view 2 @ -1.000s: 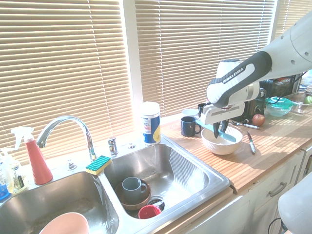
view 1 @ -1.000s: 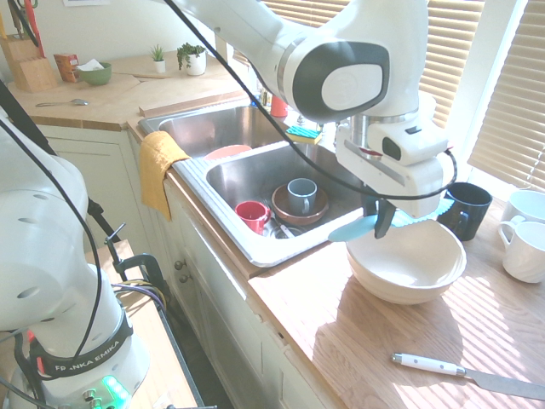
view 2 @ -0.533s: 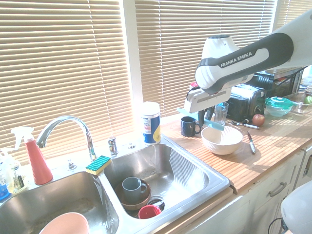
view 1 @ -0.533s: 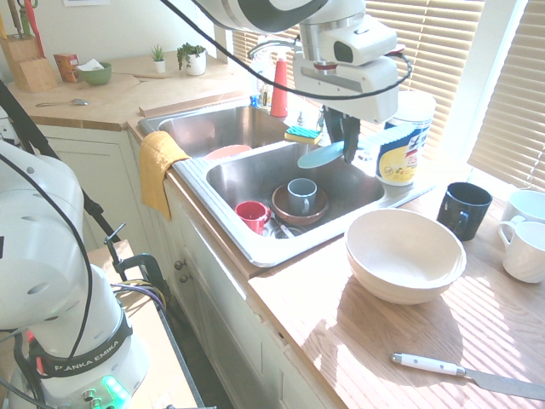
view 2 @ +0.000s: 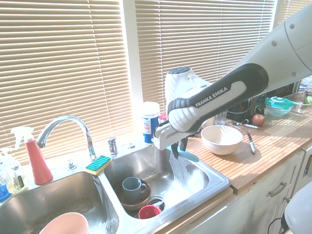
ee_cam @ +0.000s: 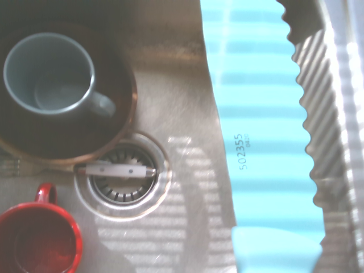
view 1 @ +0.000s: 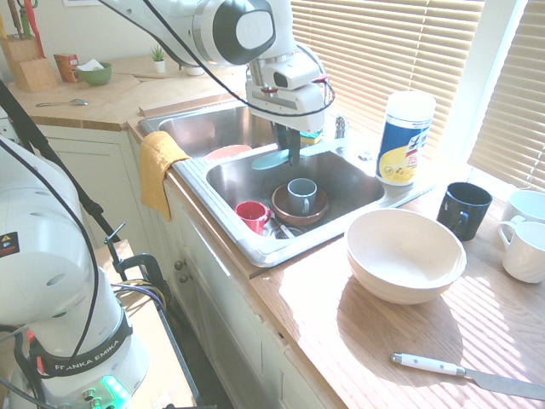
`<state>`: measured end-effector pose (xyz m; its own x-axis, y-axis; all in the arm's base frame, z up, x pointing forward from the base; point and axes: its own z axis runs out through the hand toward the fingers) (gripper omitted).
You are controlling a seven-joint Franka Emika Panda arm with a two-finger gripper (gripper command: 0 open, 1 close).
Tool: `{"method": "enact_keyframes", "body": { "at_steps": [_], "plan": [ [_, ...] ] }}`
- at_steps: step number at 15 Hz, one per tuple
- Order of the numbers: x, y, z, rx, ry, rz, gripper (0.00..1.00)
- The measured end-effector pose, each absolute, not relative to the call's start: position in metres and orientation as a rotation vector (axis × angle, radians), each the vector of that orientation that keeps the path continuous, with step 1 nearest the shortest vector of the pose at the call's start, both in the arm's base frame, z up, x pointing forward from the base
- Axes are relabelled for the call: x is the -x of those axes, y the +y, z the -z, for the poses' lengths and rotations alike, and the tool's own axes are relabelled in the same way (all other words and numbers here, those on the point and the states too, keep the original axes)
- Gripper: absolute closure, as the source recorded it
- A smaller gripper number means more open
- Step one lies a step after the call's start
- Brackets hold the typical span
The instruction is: Put the knife into the sink
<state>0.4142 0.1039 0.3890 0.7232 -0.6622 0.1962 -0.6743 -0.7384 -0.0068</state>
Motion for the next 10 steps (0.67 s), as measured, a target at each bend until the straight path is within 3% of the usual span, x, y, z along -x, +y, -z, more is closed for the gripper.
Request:
{"method": "enact_keyframes", "body": {
  "at_steps": [10],
  "plan": [
    [-0.443,0.105,-0.276,-2.890,-0.940,-0.150,1.00]
  ]
}}
